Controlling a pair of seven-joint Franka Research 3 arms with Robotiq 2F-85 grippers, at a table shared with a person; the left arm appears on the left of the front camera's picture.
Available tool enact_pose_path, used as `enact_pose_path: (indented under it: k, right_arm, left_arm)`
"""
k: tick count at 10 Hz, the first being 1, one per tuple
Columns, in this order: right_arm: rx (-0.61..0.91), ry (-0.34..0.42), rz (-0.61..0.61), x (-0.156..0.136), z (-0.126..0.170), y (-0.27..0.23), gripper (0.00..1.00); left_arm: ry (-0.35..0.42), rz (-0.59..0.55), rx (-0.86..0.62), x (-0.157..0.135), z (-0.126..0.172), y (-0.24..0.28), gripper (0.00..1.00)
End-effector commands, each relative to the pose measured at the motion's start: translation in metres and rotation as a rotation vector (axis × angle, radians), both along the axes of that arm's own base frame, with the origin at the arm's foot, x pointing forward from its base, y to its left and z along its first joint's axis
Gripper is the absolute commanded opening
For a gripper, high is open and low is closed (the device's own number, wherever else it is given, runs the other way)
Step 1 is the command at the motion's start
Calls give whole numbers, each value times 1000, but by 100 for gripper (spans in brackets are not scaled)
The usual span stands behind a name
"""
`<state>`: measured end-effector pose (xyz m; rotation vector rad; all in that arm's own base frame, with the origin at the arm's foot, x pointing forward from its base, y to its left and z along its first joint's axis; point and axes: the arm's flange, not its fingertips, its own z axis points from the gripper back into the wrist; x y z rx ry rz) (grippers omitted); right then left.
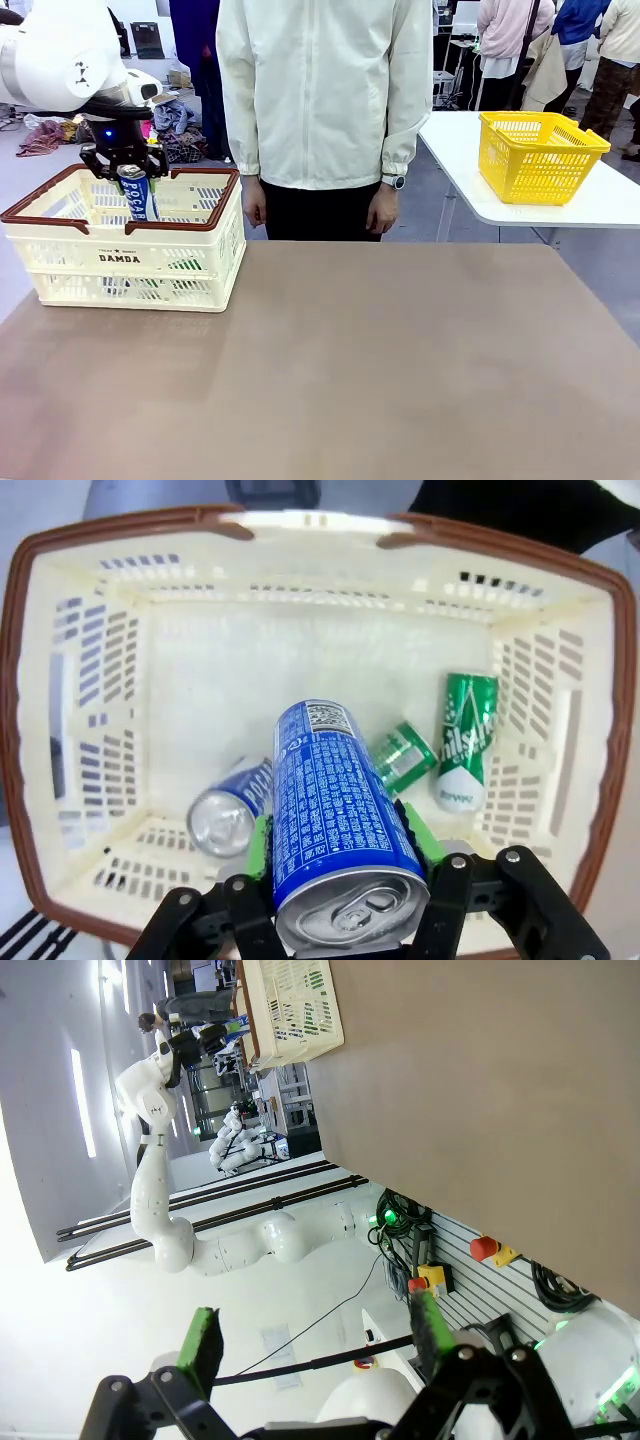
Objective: Place the drinks into the Shopping basket.
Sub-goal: Pick up one drink and place it into the Shopping basket.
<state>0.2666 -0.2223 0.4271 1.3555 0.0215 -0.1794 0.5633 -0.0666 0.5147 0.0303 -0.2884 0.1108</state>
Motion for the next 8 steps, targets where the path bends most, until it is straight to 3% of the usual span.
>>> enact_pose_path:
  k: [1,3,8]
  right_arm:
    - [2,10,0,-1,3,0,100]
    - [2,10,0,-1,3,0,100]
    - [2,10,0,-1,3,0,100]
  left_arm:
    - [-2,-30,-41,22,-1,15,0]
    - [65,-54,-50,48,-21,34,0]
    - [188,-115,-79,71,-70,47,0]
